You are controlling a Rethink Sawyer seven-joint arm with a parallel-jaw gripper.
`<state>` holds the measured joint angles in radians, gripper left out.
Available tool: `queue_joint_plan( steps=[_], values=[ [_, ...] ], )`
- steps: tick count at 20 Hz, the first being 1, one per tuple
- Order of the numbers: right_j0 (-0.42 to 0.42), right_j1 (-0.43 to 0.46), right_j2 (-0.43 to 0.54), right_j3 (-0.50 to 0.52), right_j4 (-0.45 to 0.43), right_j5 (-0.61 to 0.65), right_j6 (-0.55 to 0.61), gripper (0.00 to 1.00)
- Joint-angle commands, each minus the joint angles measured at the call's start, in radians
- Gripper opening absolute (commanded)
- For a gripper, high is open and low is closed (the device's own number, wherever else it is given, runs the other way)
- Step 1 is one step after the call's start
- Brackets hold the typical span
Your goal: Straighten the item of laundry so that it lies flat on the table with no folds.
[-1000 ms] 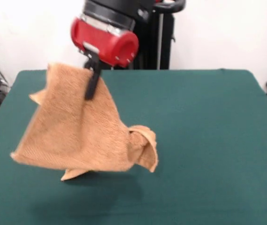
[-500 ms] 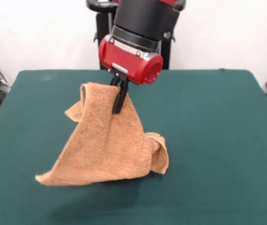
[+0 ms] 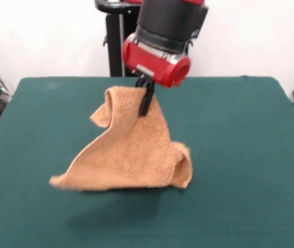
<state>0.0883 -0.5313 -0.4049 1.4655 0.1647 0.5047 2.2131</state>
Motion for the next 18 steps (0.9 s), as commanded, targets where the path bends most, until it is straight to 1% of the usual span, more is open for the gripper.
queue_joint_plan(
  steps=[1,4,10,12,14,15,18],
  values=[
    [0.081,-0.113,0.057,0.030,0.041,0.333,0.172,0.00],
    [0.094,-0.149,0.047,0.070,0.032,0.363,0.173,0.00],
    [0.115,-0.259,0.008,0.164,-0.016,0.432,0.121,0.00],
    [0.115,-0.272,0.004,0.193,-0.027,0.427,0.108,0.00],
    [0.109,-0.244,0.010,0.212,-0.042,0.373,0.106,0.00],
    [0.101,-0.216,0.018,0.217,-0.050,0.341,0.106,0.00],
    [0.061,-0.154,0.072,0.246,-0.057,0.264,0.069,0.00]
  ],
)
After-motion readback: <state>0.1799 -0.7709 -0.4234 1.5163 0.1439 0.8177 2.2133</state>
